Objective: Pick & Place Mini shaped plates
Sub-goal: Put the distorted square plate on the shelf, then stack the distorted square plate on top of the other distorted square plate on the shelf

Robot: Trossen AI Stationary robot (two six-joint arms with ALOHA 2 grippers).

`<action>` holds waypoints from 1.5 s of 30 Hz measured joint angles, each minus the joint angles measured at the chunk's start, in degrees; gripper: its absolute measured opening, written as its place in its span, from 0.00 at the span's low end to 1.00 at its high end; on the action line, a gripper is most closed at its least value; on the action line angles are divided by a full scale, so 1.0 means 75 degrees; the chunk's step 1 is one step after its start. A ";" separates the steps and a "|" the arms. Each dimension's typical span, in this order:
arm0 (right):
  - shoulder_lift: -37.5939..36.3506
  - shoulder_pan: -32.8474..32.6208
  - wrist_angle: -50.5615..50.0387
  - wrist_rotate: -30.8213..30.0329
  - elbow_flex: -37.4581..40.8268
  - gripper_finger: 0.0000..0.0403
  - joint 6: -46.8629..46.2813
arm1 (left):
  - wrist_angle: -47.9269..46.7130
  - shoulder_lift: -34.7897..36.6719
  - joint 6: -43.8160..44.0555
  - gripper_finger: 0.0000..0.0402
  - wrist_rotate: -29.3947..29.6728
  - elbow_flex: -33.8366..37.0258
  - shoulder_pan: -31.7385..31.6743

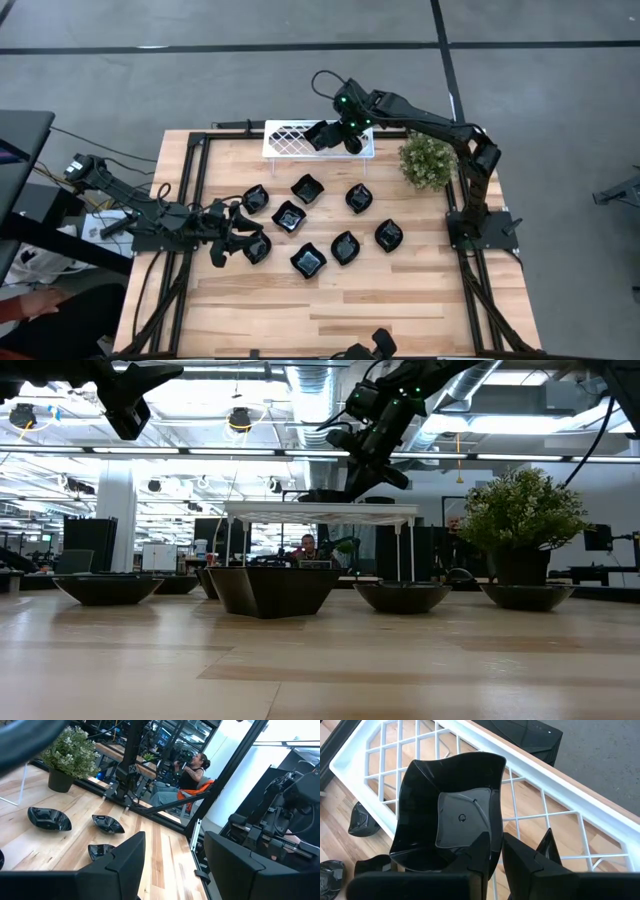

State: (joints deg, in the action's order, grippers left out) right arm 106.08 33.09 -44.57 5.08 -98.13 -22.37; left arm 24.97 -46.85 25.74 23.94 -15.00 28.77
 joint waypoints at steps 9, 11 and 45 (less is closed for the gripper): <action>-0.0012 0.0004 -0.0092 -0.0002 -0.0283 0.11 0.0184 | 0.0000 0.0000 0.0000 0.51 0.0000 0.0000 0.0000; -0.0012 0.0004 -0.0208 -0.0006 -0.0373 0.11 0.0249 | 0.0000 0.0000 0.0000 0.51 0.0000 0.0000 0.0000; -0.1145 -0.1395 -0.0454 0.0364 -0.0440 0.11 0.0794 | -0.0003 -0.0003 0.0000 0.51 0.0002 0.0000 0.0002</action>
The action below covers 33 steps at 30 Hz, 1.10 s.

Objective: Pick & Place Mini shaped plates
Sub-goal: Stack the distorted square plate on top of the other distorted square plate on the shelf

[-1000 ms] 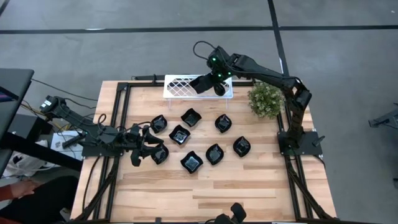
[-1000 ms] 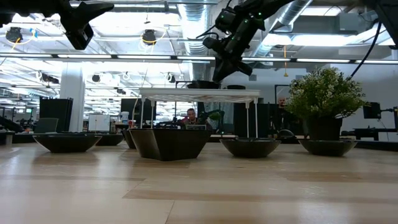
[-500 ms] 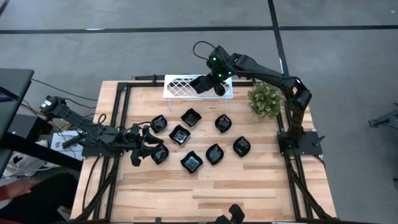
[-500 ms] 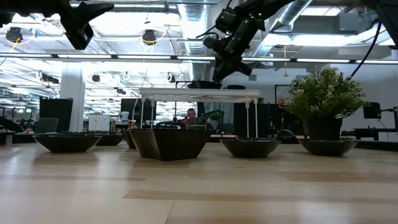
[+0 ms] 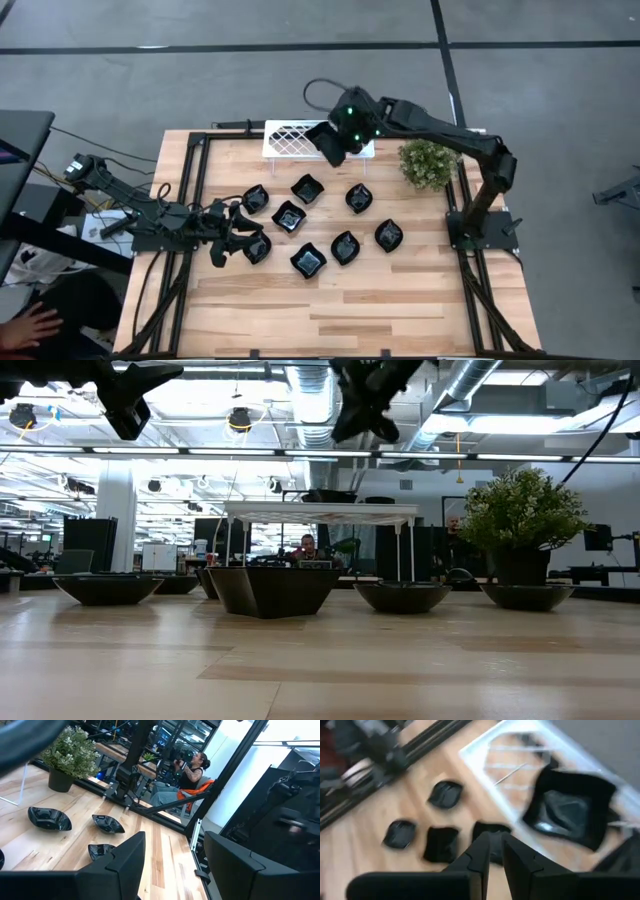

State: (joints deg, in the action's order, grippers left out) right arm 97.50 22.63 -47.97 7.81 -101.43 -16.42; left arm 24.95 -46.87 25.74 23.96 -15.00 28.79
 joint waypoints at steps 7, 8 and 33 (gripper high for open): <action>-0.0003 -0.1112 -0.0657 -0.0031 -0.0002 0.11 -0.0393 | 0.0000 0.0000 0.0000 0.51 -0.0002 0.0000 0.0001; 0.0029 -0.1234 -0.0790 -0.0038 -0.0003 0.11 -0.0418 | 0.0000 0.0000 0.0000 0.51 -0.0002 0.0000 -0.0002; 0.0206 -0.2905 -0.1018 -0.0403 0.1307 0.11 -0.0385 | -0.0005 0.0000 -0.0055 0.51 -0.0002 0.0000 -0.0001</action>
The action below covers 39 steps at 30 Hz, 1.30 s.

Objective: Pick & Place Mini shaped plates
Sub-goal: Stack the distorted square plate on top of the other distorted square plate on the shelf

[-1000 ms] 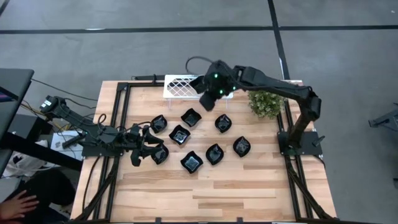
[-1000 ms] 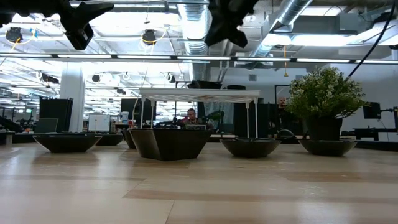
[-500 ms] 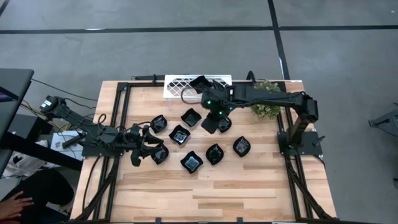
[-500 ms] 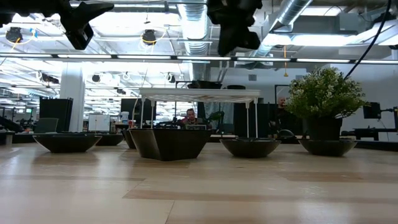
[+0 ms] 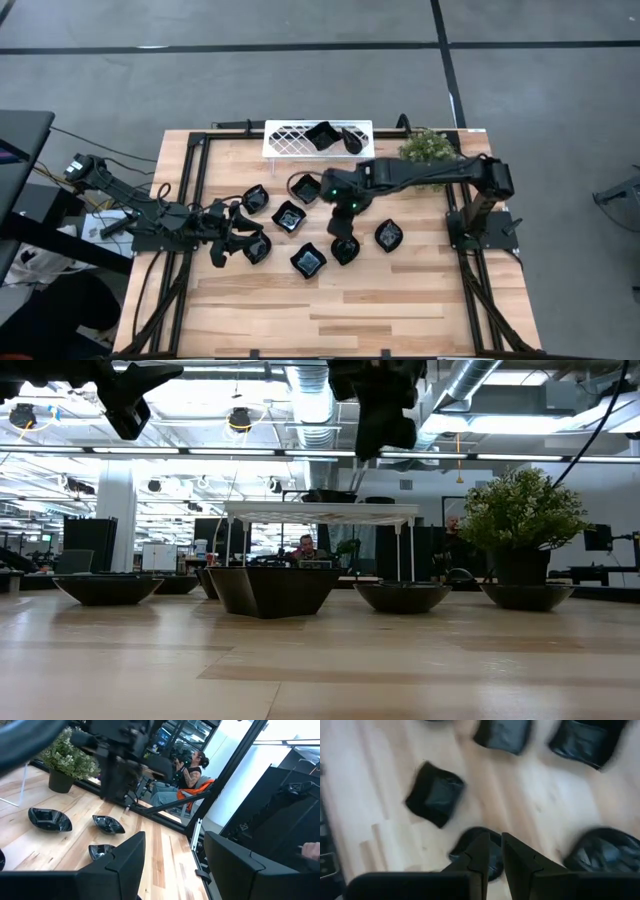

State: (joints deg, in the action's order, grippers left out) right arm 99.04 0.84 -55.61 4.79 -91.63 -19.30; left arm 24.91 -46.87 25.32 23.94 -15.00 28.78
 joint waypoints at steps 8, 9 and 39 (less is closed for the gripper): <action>0.0270 -0.0528 0.0845 0.0159 0.0240 0.11 0.0303 | 0.0002 0.0000 0.0000 0.51 -0.0003 0.0000 -0.0001; 0.0319 -0.0586 0.0894 0.0162 0.0239 0.11 0.0308 | 0.0002 0.0000 0.0003 0.51 -0.0001 0.0000 0.0001; 0.1836 -0.1150 0.2106 0.0544 0.0241 0.27 0.0105 | 0.0000 0.0001 -0.0382 0.51 -0.1268 0.0009 0.0011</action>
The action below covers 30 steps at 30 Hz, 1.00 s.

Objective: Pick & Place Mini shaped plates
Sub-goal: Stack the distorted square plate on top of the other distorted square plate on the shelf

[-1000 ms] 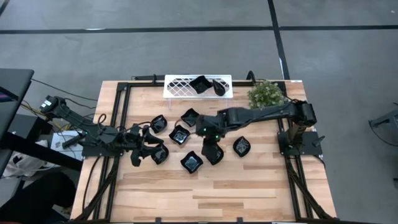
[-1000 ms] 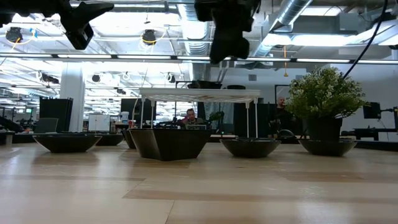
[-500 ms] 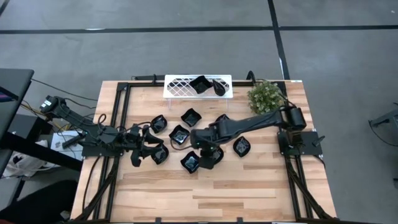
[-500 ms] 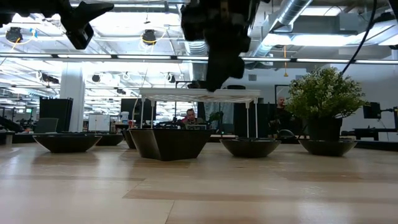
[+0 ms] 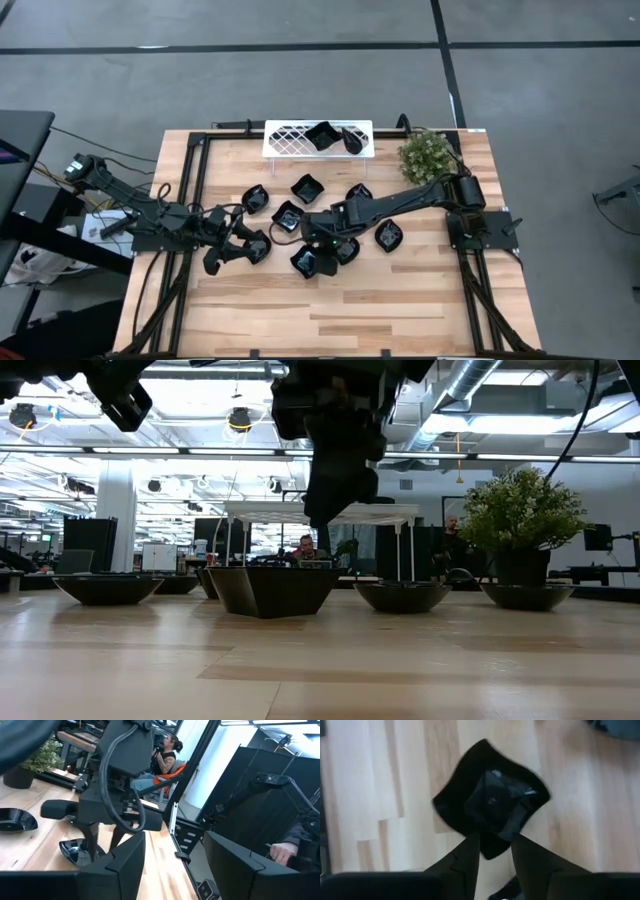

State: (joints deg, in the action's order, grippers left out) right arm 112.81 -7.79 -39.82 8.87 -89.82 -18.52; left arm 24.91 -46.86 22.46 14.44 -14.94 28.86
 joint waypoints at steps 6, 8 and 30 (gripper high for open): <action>0.0139 0.0006 0.0160 -0.0045 -0.0012 0.33 -0.0001 | -0.0001 -0.0001 -0.0017 0.51 0.0000 0.0000 0.0000; 0.0250 0.0006 0.0188 -0.0018 0.0012 0.35 -0.0001 | 0.0000 0.0002 -0.0017 0.51 0.0000 0.0000 0.0000; 0.0869 0.0237 0.0629 0.0009 0.0006 0.40 0.0061 | 0.0004 0.0002 0.0010 0.51 0.0003 0.0006 -0.0003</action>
State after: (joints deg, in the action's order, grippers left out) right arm 119.33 -6.01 -35.10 8.94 -89.78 -18.06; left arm 24.94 -46.85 22.53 14.46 -14.90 28.84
